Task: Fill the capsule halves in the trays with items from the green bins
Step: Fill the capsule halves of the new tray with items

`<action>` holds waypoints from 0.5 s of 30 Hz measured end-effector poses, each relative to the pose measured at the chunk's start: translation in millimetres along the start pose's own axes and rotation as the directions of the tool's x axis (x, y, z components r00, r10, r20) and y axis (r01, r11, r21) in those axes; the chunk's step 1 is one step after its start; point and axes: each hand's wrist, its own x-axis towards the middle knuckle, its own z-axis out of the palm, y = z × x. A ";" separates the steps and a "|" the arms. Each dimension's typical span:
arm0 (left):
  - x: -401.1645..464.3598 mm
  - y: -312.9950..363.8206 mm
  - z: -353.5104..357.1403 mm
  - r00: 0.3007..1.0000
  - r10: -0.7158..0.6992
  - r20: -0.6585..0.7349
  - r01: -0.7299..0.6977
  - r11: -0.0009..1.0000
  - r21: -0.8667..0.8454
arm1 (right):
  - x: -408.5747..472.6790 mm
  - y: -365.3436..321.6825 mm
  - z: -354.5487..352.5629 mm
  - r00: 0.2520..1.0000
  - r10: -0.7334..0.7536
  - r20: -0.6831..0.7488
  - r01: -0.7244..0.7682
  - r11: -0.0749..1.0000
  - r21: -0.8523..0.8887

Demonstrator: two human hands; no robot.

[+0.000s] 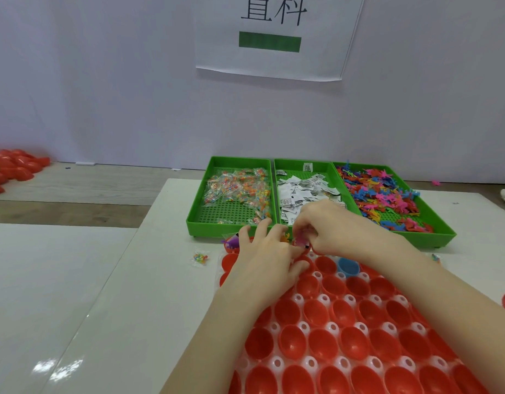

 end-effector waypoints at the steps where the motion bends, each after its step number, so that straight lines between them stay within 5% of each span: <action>1: 0.0 -0.1 -0.3 1.000 0.001 0.002 -0.001 1.000 0.002 | -0.1 -1.4 0.4 1.000 -0.004 -0.010 0.004 1.000 0.005; 15: 0.9 -0.2 -0.9 1.000 -0.004 0.015 0.004 1.000 0.006 | -4.6 3.8 12.4 1.000 0.004 0.025 -0.005 0.999 0.046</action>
